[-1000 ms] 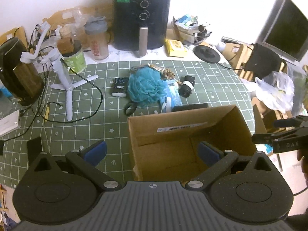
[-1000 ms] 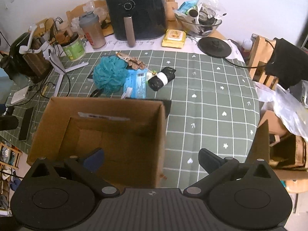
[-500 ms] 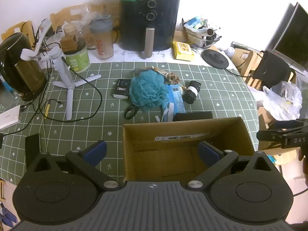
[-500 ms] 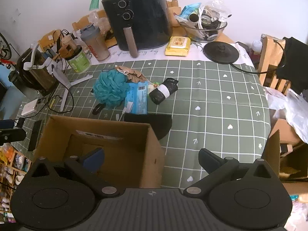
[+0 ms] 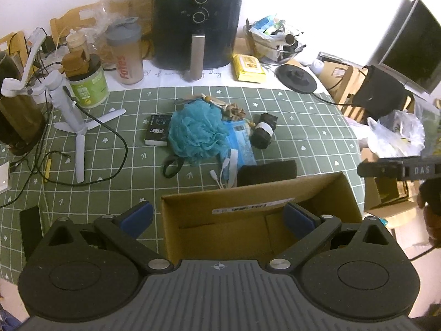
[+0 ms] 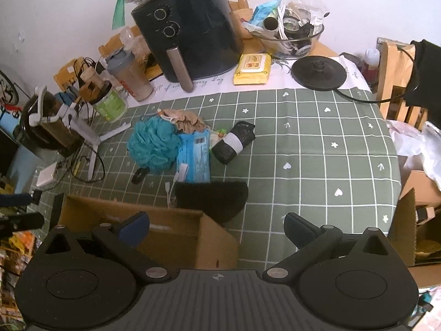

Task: Organize soft objects
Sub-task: 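Close the right tool on the black foam wedge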

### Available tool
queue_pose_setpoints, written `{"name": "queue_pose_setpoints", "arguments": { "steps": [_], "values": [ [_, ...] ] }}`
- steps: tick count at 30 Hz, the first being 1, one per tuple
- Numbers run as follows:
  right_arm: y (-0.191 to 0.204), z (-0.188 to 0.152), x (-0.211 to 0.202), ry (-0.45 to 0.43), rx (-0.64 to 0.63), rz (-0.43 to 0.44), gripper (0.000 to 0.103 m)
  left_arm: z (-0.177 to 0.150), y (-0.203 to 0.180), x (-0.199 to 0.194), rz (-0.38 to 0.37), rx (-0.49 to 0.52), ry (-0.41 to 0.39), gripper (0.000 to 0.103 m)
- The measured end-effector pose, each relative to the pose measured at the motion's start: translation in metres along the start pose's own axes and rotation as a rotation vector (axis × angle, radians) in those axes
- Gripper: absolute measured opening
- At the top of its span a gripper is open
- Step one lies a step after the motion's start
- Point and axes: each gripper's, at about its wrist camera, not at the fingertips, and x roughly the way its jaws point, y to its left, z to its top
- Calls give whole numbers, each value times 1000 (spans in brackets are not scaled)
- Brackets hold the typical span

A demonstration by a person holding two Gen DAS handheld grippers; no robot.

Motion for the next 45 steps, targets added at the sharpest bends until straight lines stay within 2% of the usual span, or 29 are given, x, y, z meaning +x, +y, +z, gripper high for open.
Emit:
{"name": "queue_pose_setpoints", "arguments": {
  "steps": [14, 20, 24, 27, 29, 31, 33, 34, 40, 45],
  "values": [
    [-18, 33, 67, 112, 0, 82, 103, 0, 34, 15, -41, -77, 34, 103],
    [-40, 38, 115, 181, 63, 171, 102, -3, 47, 15, -59, -111, 30, 103],
    [-53, 32, 154, 236, 133, 216, 94, -6, 54, 17, -57, -135, 39, 103],
    [-59, 25, 176, 275, 194, 253, 93, -9, 58, 18, -54, -149, 47, 103],
    [-61, 21, 189, 302, 218, 254, 89, -10, 61, 18, -54, -159, 50, 103],
    [-62, 17, 200, 334, 244, 282, 79, -11, 63, 18, -55, -167, 50, 103],
    [-62, 14, 204, 353, 255, 286, 48, -11, 65, 18, -57, -172, 50, 103],
    [-61, 13, 203, 351, 255, 292, 44, -11, 65, 18, -59, -174, 51, 103],
    [-63, 36, 183, 335, 129, 253, 37, -11, 67, 18, -69, -180, 48, 103],
    [-82, 70, 171, 369, -60, 111, 37, -9, 66, 18, -73, -168, 47, 103]
  ]
}}
